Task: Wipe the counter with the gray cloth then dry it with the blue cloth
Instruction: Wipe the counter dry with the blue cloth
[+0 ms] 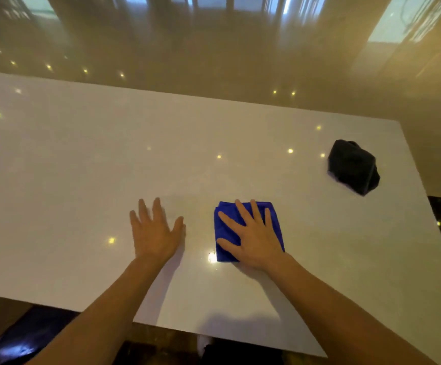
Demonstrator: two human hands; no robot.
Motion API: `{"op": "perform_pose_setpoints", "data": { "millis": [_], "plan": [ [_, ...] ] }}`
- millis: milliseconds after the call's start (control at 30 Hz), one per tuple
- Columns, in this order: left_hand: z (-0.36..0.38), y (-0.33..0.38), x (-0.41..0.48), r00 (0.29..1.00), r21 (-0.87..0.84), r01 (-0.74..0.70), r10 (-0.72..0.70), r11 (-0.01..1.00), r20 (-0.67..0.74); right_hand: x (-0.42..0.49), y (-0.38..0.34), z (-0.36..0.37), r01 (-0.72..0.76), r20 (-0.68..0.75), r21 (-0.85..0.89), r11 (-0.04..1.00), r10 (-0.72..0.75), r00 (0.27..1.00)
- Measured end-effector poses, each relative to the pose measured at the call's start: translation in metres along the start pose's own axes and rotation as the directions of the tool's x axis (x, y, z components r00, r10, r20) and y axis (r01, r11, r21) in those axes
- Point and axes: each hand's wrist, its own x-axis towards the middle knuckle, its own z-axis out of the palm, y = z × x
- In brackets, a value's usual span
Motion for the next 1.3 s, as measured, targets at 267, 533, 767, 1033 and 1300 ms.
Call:
{"op": "perform_pose_setpoints", "data": {
  "millis": [267,533,767,1033,1300],
  "plan": [
    [0.036,-0.063,0.016,0.991,0.201,0.133,-0.125,0.971,-0.049,-0.020,-0.048,0.077,-0.012,-0.126,-0.039,0.999,0.007,0.992],
    [0.033,-0.059,0.015,0.990,0.202,0.140,-0.138,0.969,-0.023,0.019,0.010,0.045,0.495,-0.005,-0.205,0.844,-0.506,0.862],
    [0.035,-0.063,0.017,0.992,0.201,0.127,-0.120,0.971,-0.047,0.186,0.065,-0.032,-0.421,-0.229,-0.042,0.906,0.401,0.887],
    [0.032,-0.062,0.017,0.992,0.176,0.122,-0.122,0.977,-0.012,-0.034,-0.088,0.094,0.235,-0.039,-0.137,0.962,-0.242,0.969],
    [0.019,-0.058,0.017,0.987,0.064,0.157,-0.158,0.986,0.021,0.080,-0.065,0.051,0.510,0.020,-0.182,0.841,-0.516,0.857]
  ]
}}
